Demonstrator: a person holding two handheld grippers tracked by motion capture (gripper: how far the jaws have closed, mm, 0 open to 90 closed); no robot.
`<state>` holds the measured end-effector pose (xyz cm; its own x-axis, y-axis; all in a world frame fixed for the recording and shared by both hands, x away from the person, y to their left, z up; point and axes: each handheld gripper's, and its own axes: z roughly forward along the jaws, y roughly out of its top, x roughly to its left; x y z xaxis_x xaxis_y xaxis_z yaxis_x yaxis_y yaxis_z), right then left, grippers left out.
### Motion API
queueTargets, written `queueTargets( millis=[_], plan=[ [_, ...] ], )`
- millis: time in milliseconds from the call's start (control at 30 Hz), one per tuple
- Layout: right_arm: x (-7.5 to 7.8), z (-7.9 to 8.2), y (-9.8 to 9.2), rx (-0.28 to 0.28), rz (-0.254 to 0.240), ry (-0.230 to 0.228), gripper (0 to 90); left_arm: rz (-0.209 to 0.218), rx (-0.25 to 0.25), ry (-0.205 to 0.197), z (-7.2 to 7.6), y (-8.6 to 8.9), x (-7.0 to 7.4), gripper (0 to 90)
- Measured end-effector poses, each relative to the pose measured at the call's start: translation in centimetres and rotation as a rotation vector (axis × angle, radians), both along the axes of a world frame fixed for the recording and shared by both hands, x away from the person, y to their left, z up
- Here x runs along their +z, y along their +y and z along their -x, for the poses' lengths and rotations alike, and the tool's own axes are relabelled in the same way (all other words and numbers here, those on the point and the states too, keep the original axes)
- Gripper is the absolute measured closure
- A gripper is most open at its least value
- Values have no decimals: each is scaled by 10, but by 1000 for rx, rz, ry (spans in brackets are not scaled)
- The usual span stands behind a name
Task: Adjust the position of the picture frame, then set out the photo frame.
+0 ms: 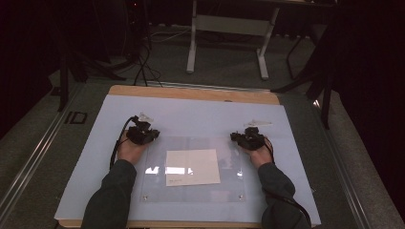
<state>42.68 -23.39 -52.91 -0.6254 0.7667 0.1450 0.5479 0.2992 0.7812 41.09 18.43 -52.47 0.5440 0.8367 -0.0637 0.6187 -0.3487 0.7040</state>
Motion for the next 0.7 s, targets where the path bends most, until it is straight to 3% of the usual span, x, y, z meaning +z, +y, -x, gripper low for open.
queueTargets(
  millis=[467,633,700],
  plan=[
    [-3,0,-3,9,-25,-3,821,18,19,-33,3,0,-3,830],
    [-2,-1,-3,14,-22,-3,821,50,30,-46,7,3,-4,810],
    [-3,0,-3,17,-20,-6,821,94,36,-73,11,7,-3,787]
  ],
)
